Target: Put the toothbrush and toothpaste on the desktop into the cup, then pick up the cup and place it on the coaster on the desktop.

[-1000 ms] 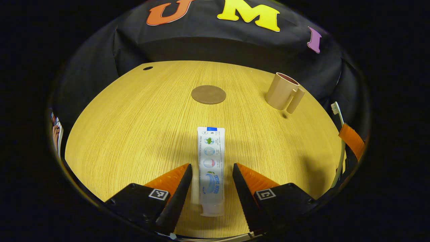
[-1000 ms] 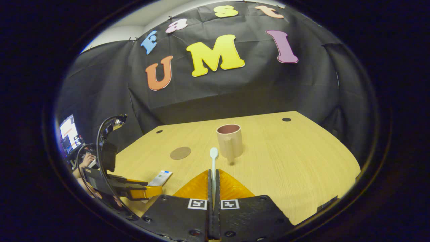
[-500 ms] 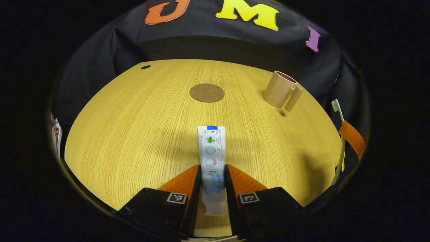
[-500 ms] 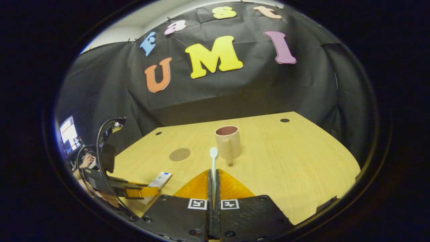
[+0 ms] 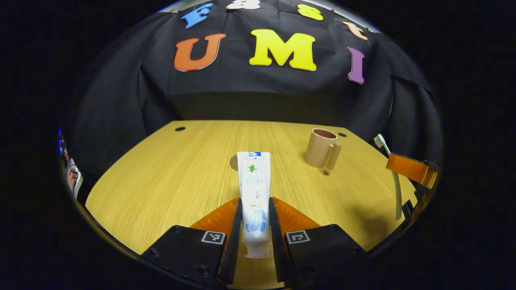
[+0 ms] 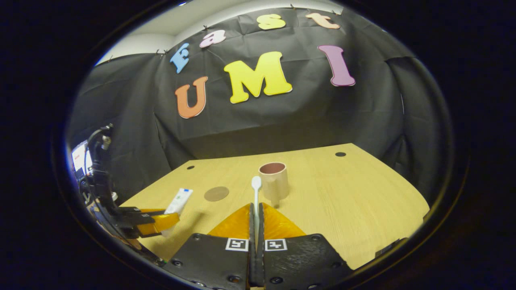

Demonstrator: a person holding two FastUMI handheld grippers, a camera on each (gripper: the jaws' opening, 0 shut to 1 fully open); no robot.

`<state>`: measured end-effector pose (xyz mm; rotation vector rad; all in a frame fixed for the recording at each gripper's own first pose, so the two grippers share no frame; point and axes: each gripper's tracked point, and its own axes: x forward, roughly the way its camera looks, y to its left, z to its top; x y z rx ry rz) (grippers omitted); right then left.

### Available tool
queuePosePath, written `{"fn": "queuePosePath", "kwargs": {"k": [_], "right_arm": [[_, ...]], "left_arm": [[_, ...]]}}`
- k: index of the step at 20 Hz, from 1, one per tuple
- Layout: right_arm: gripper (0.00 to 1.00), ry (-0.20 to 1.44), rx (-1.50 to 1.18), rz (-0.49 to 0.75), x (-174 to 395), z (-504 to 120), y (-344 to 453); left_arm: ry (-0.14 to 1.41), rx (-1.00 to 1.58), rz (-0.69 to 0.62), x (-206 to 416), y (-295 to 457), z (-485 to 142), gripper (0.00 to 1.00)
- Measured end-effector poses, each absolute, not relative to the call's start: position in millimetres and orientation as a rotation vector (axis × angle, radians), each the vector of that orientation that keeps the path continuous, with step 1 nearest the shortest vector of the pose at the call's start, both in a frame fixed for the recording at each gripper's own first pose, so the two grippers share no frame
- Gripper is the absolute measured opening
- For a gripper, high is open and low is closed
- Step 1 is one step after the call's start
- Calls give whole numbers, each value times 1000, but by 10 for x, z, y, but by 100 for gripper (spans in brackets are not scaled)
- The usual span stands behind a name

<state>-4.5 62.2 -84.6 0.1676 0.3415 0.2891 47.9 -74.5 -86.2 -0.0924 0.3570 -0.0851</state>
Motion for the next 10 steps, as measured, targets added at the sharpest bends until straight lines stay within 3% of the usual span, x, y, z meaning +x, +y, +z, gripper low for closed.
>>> {"fn": "queuePosePath", "kwargs": {"k": [4, 10], "right_arm": [[0, 295, 153, 285, 60, -674, 655], [0, 178, 88, 272, 516, -271, 731]], "left_arm": [[201, -99, -100, 505, -846, -401, 40], [163, -97, -119, 745, -934, -290, 40]]}}
